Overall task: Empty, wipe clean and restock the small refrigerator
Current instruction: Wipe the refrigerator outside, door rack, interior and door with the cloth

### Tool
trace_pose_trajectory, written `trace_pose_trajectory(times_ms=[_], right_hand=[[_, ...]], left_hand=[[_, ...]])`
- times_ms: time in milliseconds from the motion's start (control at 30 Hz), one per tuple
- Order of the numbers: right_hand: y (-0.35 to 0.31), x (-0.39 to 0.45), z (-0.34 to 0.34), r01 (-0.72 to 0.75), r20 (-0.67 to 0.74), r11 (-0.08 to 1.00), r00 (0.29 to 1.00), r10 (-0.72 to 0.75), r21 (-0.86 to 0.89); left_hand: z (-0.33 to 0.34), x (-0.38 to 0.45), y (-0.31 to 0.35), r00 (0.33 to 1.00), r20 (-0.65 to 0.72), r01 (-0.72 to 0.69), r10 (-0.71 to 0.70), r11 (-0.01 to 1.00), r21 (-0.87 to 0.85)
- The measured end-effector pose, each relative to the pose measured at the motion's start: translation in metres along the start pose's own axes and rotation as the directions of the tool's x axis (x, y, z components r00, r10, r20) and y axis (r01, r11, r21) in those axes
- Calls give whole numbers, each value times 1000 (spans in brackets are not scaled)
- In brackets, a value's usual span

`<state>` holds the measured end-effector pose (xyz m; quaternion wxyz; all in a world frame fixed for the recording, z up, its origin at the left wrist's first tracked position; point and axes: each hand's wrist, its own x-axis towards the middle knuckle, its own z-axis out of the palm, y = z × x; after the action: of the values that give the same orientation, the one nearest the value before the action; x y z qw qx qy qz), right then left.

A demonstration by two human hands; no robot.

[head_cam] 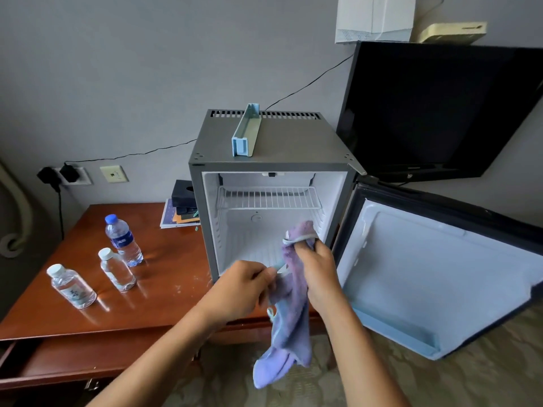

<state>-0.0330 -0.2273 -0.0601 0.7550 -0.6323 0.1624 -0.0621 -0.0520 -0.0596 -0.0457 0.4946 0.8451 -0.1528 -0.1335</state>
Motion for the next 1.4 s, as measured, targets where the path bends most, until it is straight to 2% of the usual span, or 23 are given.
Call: trace_pose_trajectory(times_ms=[33, 67, 133, 267, 333, 433, 467, 533, 600, 667, 733, 800, 867, 967, 1000, 1100, 1200, 1267, 1333, 1400], right_hand=[[-2, 0, -4, -62, 95, 972, 995, 42, 227], [-3, 0, -10, -98, 186, 941, 982, 39, 323], [-9, -2, -19, -118, 267, 918, 964, 15, 378], [-14, -1, -29, -170, 254, 877, 965, 57, 449], [-16, -4, -32, -171, 242, 895, 967, 74, 411], [-14, -15, -30, -237, 412, 891, 909, 63, 388], [-12, -19, -27, -274, 437, 895, 894, 102, 352], [-2, -17, -24, -207, 293, 955, 946, 141, 210], [2, -13, -26, -82, 78, 996, 994, 78, 44], [-3, -14, -31, -4, 20, 999, 1000, 5, -36], [-7, -15, -33, 26, 54, 994, 998, -21, -108], [-7, -17, -30, 13, 115, 990, 993, 4, -143], [1, -18, -30, 27, 126, 981, 992, -3, -191], [12, -25, -42, 104, 141, 962, 988, -69, -254], [13, -29, -48, 99, 162, 964, 985, -59, -248], [14, -40, -63, 13, 267, 985, 963, 35, -175], [20, -38, -79, 102, 348, 925, 937, 35, -367], [19, -42, -88, 149, 415, 899, 909, 40, -413], [13, -46, -93, 187, 416, 906, 909, -13, -380], [4, -46, -98, 229, 330, 895, 939, -99, -384]], left_hand=[[-3, 0, 0, 998, 50, 44, -38, 991, -127], [-5, 0, -1, 992, 97, 97, -76, 966, -238], [-8, -1, -3, 971, 204, 199, -126, 899, -391], [-3, -3, -2, 931, 341, 293, -131, 826, -481], [5, -3, 0, 919, 379, 319, -105, 763, -562], [16, 0, 3, 901, 428, 387, -76, 587, -711], [19, 0, 6, 895, 440, 401, -76, 573, -715], [28, -2, 14, 894, 437, 396, -100, 634, -665], [41, -5, 23, 925, 359, 330, -122, 725, -604], [52, -6, 30, 975, 198, 195, -97, 796, -572], [60, -5, 36, 993, 76, 118, -91, 800, -588], [67, -3, 44, 992, -1, 94, -125, 752, -653], [72, -1, 52, 985, -14, 104, -170, 663, -742], [79, -4, 59, 962, 97, 210, -254, 470, -857], [81, -5, 62, 954, 116, 233, -277, 435, -870], [90, -8, 65, 943, 104, 249, -316, 461, -852], [100, -8, 68, 937, 110, 269, -333, 483, -833], [106, -8, 69, 928, 88, 277, -361, 514, -812], [111, -9, 72, 924, 82, 298, -374, 568, -767], [114, -7, 74, 931, 74, 303, -356, 647, -700]])
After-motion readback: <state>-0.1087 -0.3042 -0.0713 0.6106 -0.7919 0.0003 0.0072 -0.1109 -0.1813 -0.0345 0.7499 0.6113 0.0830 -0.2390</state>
